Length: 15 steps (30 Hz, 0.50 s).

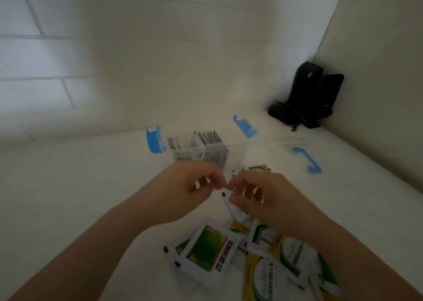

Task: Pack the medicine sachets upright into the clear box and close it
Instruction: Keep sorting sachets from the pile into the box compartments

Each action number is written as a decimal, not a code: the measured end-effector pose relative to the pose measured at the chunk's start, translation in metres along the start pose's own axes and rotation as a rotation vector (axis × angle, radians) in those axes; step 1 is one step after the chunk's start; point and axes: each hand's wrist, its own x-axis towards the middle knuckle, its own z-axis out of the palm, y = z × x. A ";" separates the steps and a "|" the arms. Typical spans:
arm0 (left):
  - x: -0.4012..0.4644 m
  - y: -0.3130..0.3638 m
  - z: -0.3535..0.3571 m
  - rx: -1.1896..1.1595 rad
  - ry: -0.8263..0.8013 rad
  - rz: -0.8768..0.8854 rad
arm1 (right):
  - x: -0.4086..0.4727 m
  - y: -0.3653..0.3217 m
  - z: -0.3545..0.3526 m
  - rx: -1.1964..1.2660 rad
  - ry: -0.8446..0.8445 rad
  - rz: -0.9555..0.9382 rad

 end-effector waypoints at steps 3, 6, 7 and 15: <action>-0.016 -0.015 0.029 0.007 -0.062 -0.170 | -0.024 0.003 0.013 0.028 -0.104 0.074; -0.027 -0.023 0.043 -0.058 0.029 -0.294 | -0.038 0.004 0.028 0.060 -0.246 0.022; -0.030 -0.025 0.045 -0.050 0.049 -0.309 | -0.040 0.006 0.035 0.027 -0.289 -0.022; -0.037 -0.044 0.034 0.005 0.133 -0.321 | -0.035 0.011 0.056 0.178 0.108 -0.116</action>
